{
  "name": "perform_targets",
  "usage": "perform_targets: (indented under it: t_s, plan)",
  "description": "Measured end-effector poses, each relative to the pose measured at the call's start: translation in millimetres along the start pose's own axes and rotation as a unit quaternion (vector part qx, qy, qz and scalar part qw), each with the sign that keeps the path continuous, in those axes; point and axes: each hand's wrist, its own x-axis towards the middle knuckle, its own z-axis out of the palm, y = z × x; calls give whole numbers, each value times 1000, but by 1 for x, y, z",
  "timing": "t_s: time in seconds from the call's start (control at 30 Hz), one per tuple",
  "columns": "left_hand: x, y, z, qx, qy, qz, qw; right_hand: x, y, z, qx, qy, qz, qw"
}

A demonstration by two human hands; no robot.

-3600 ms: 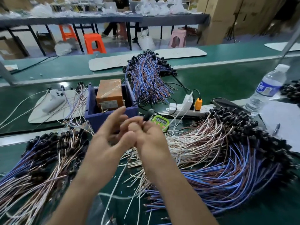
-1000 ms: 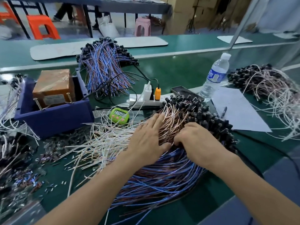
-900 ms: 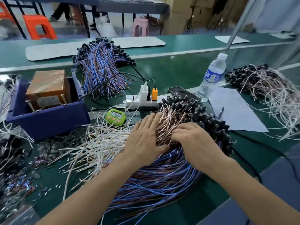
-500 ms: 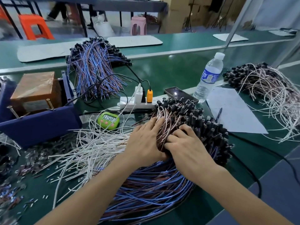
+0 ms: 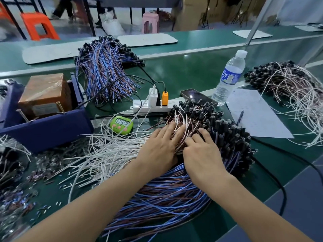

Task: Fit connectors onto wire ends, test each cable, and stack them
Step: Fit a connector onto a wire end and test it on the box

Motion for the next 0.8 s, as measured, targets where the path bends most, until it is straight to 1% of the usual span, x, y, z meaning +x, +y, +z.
perform_targets:
  t_s: [0.07,0.13,0.23,0.3,0.37,0.47,0.53,0.6,0.67,0.8]
  plan:
    - [-1,-4,-7,-16,0,2,1000,3,-8,-4,7,-17,17,1000]
    - [-9,-8,-19,-54,4,-12,998,1,-18,-12,43,13,51,998]
    - [-33,-14,-42,-140,27,-50,989,-2,-42,-17,176,79,107,975]
    - [-53,-22,-55,-204,39,-96,974,2,-58,-18,294,77,114,946]
    - [-76,-33,-63,-249,55,-156,954,11,-74,-18,402,71,98,908]
    - [-113,-49,-66,-296,92,-261,914,24,-102,-23,496,78,73,862]
    - [-136,-58,-68,-309,126,-307,891,32,-123,-27,530,82,42,843]
    - [-158,-66,-71,-296,164,-334,880,41,-147,-32,562,86,17,822]
    - [-178,-75,-75,-274,192,-365,869,51,-172,-38,596,68,3,800]
    - [-216,-97,-83,-257,212,-432,838,68,-224,-51,620,41,-41,782]
